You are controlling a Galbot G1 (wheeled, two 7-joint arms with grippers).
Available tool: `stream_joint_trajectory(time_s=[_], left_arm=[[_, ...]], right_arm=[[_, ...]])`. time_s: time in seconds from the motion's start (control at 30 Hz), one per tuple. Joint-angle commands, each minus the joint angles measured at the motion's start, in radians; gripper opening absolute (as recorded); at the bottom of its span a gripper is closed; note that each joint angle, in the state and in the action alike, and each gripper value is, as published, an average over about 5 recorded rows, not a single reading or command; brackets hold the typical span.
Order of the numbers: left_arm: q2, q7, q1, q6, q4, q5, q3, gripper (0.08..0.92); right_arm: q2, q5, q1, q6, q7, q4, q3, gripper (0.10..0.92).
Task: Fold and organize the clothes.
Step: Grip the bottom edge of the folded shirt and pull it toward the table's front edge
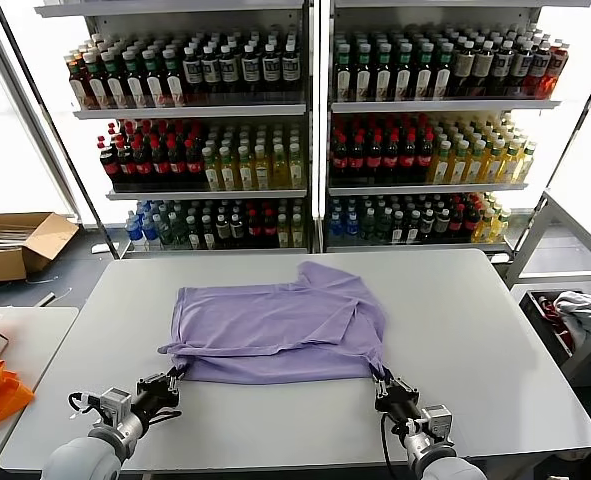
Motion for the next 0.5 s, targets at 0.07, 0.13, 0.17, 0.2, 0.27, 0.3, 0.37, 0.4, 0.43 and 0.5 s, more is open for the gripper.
stream_joint_trajectory(time_s=[0.07, 0.13, 0.17, 0.2, 0.27, 0.3, 0.37, 0.4, 0.43, 0.5], left_arm=[[-0.005, -0.003, 0.069, 0.0, -0.069, -0.009, -0.026, 0.096], [-0.011, -0.004, 0.08, 0.002, -0.09, -0.008, -0.032, 0.096], [-0.014, -0.005, 0.088, 0.003, -0.101, -0.007, -0.035, 0.096], [-0.018, -0.005, 0.097, 0.003, -0.113, -0.006, -0.039, 0.096], [-0.031, -0.006, 0.12, 0.006, -0.136, -0.002, -0.049, 0.096], [-0.041, -0.006, 0.131, 0.008, -0.148, -0.001, -0.056, 0.096], [-0.067, -0.008, 0.159, 0.013, -0.177, -0.002, -0.075, 0.096], [-0.08, -0.008, 0.174, 0.014, -0.192, -0.003, -0.086, 0.096], [-0.093, -0.008, 0.19, 0.016, -0.21, -0.004, -0.096, 0.096], [-0.112, -0.008, 0.222, 0.016, -0.239, -0.002, -0.114, 0.096]], right_arm=[[-0.033, -0.022, -0.126, 0.021, -0.02, 0.098, 0.031, 0.128], [-0.041, -0.022, -0.159, 0.025, -0.023, 0.13, 0.042, 0.128], [-0.044, -0.022, -0.176, 0.027, -0.023, 0.145, 0.047, 0.128], [-0.046, -0.023, -0.191, 0.029, -0.023, 0.158, 0.052, 0.128], [-0.047, -0.026, -0.22, 0.032, -0.022, 0.183, 0.062, 0.128], [-0.046, -0.028, -0.232, 0.033, -0.021, 0.193, 0.066, 0.128], [-0.038, -0.039, -0.26, 0.033, -0.02, 0.215, 0.07, 0.128], [-0.034, -0.046, -0.275, 0.034, -0.021, 0.226, 0.071, 0.128], [-0.029, -0.055, -0.292, 0.035, -0.023, 0.237, 0.072, 0.128], [-0.02, -0.075, -0.326, 0.042, -0.029, 0.255, 0.074, 0.128]])
